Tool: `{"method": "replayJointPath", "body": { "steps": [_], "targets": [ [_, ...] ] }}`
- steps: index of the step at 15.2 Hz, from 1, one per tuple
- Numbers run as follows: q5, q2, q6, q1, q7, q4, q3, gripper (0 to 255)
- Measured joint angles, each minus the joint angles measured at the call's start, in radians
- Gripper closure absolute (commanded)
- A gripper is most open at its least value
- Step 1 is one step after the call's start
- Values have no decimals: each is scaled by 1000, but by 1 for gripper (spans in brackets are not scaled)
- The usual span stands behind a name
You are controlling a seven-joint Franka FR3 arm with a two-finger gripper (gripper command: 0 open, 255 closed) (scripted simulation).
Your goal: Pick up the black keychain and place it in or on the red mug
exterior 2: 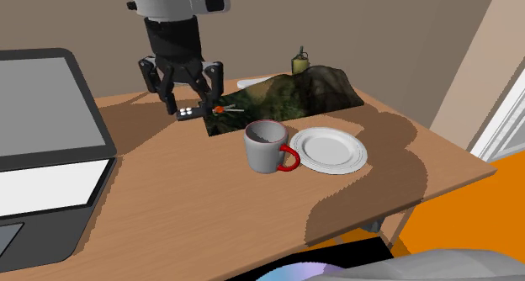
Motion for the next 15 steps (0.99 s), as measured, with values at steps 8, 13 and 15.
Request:
{"method": "replayJointPath", "body": {
  "steps": [8, 13, 15],
  "targets": [
    [-71, -35, -17, -72, -201, -37, -165, 255],
    [-90, -39, 12, -92, -256, -73, -206, 255],
    [-88, -37, 36, -91, -256, -95, -203, 255]
  ]
}}
